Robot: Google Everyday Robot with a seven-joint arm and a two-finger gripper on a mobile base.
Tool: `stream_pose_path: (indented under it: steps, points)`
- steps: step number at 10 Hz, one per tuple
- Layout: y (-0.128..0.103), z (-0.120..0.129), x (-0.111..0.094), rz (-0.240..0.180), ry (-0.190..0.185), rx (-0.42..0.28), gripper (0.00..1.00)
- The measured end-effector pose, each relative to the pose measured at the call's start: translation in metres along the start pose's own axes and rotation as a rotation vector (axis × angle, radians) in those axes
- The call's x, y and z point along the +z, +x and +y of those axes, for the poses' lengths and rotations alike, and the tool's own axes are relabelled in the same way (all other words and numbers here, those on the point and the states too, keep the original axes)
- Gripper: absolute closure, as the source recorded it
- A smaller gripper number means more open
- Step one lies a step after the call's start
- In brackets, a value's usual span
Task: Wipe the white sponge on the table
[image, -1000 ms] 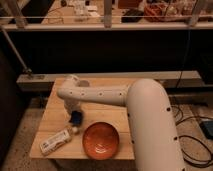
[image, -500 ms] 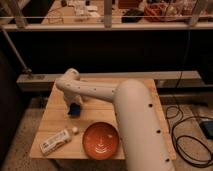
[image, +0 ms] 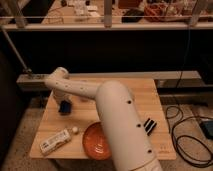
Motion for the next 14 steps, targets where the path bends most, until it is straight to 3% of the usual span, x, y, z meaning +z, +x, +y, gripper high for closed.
stream_pose_path:
  steps: [3, 6, 10, 14]
  points:
    - [-0.007, -0.050, 0.004, -0.004, 0.013, -0.117, 1.00]
    - [-0.025, -0.064, 0.011, -0.026, 0.021, -0.175, 1.00]
    - [-0.065, -0.055, 0.012, -0.050, 0.013, -0.176, 1.00]
    - [-0.082, -0.027, 0.017, -0.061, 0.004, -0.130, 1.00]
